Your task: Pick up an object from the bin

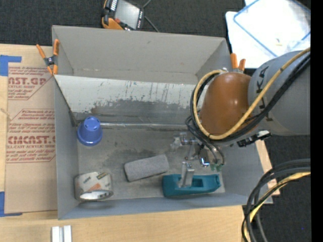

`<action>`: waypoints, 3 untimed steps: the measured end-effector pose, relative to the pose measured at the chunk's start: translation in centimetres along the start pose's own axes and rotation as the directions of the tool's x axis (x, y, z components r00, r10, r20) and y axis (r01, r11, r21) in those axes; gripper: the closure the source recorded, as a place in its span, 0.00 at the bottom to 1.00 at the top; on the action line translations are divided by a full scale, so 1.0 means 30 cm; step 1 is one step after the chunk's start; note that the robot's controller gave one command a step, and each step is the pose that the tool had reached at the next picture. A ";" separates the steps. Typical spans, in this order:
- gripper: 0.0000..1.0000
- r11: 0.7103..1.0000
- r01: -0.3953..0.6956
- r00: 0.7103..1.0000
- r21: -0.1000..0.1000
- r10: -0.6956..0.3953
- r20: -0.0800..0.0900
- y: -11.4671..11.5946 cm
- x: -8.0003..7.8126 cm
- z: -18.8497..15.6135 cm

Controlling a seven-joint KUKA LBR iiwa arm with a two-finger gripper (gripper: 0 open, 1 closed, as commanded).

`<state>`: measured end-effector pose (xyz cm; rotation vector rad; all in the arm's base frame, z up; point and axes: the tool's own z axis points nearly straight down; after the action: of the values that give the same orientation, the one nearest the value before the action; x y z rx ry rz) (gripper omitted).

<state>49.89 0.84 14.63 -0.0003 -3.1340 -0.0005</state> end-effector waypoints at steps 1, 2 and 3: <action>0.00 1.000 0.000 1.000 0.000 0.000 0.008 0.001 -0.006 -0.014; 0.00 0.997 0.083 0.997 -0.002 -0.083 0.004 0.326 -0.010 0.256; 0.00 0.982 0.190 0.982 0.006 -0.190 0.020 0.364 -0.046 0.038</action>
Offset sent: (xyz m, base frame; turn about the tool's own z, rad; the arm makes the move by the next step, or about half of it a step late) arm 0.0032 0.0955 -0.0763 -0.0800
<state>51.28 11.76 13.50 0.3002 -3.1398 0.0048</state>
